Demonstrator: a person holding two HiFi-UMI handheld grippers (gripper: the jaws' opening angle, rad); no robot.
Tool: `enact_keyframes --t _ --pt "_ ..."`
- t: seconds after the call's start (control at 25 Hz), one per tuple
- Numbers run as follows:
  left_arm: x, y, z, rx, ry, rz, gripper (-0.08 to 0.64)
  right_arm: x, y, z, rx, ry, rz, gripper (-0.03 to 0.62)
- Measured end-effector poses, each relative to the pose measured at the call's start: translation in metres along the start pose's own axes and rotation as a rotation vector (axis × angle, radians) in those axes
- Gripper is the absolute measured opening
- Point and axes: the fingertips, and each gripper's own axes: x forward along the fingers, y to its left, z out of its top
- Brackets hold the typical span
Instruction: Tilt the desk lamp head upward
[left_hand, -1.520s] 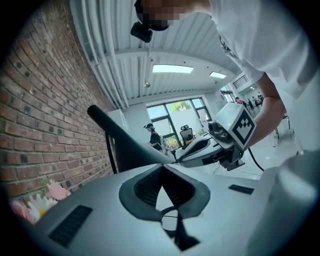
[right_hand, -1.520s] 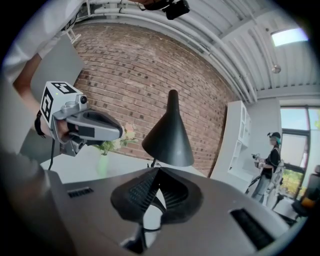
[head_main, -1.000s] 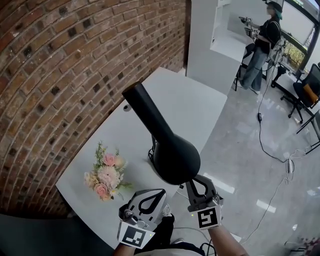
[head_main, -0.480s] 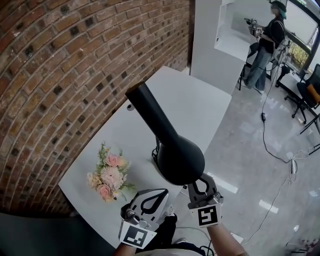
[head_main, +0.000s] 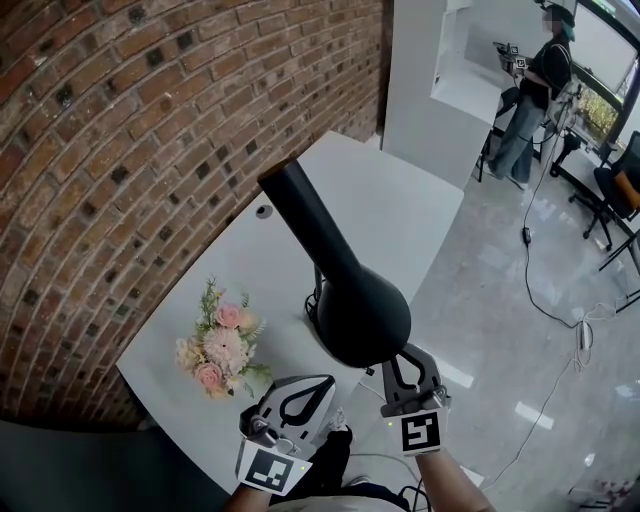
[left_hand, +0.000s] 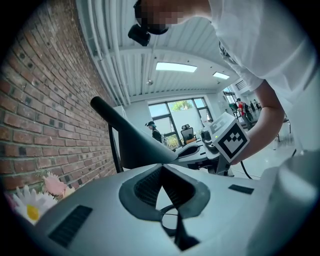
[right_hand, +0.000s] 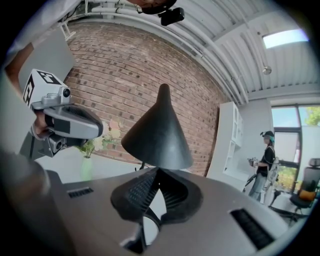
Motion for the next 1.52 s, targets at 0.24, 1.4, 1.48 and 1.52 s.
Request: enact_keyframes --t 0.24,1.4,1.48,1.52 --pt "-0.003 -0.003 0.0 0.001 0.003 -0.003 0.008 0.005 0.005 -0.003 -0.003 -0.005 0.001 0.017" --pt "-0.02 -0.012 0.031 0.016 -0.051 0.016 0.008 -0.041 -0.005 0.057 0.025 -0.097 -0.028 0.017" --pt "-0.024 -0.013 0.032 0.021 -0.051 0.02 0.008 -0.045 -0.004 0.053 0.043 -0.092 -0.039 0.017" --pt "-0.026 -0.013 0.032 0.023 -0.049 0.021 0.008 -0.047 -0.005 0.052 0.051 -0.091 -0.046 0.017"
